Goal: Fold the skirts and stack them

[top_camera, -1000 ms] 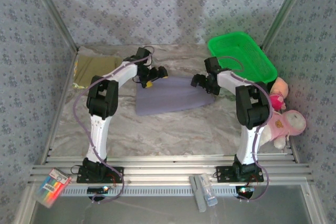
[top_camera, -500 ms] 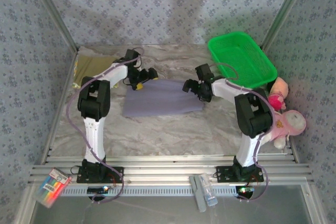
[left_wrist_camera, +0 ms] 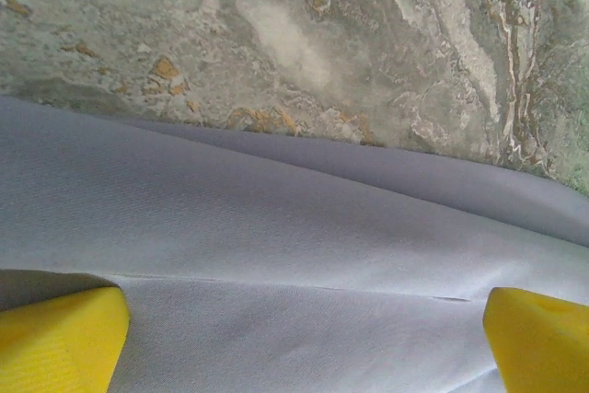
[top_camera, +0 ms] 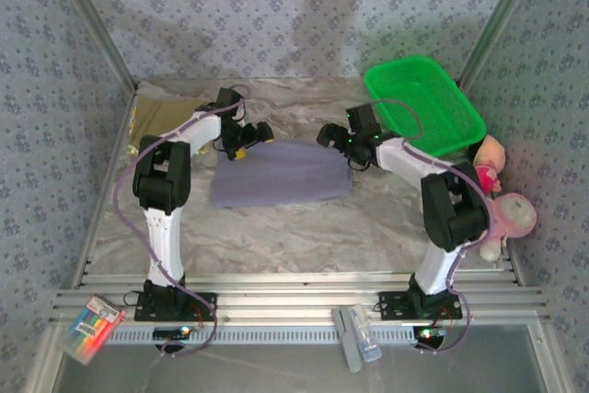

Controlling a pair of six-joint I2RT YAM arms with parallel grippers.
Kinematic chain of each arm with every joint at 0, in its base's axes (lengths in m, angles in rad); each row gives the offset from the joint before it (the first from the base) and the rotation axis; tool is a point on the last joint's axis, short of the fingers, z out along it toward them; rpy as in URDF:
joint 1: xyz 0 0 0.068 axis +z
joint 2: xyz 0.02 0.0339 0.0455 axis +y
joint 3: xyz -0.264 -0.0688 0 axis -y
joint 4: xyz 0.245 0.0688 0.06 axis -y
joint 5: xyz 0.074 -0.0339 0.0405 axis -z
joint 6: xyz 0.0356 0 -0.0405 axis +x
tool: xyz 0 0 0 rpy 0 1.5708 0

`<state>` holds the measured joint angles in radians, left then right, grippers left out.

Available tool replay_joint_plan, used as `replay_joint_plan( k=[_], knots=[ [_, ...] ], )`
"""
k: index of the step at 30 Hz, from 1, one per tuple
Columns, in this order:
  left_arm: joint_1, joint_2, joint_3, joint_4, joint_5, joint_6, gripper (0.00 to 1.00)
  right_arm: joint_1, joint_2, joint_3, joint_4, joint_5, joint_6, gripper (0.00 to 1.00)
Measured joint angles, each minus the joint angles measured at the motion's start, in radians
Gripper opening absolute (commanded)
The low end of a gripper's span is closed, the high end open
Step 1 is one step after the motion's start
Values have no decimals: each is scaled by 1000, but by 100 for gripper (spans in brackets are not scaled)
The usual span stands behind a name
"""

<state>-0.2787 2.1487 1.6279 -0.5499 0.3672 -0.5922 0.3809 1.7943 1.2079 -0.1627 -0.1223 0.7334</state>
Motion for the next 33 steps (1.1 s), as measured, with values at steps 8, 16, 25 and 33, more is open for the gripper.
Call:
replay_joint_plan(
  k=[8,16,25,33],
  knots=[
    [-3,21,29,-7,0,0,100,28,209,146,73,-88,-1,100],
    [-2,34,48,-14,6,9,100,-23,207,103,49,10,7,100],
    [-5,37,70,-40,30,16,100,-83,-8,-95,61,-5,-107,100],
    [-17,-12,72,-98,12,28,100,-177,-64,-156,-9,-192,-162,88]
  ],
)
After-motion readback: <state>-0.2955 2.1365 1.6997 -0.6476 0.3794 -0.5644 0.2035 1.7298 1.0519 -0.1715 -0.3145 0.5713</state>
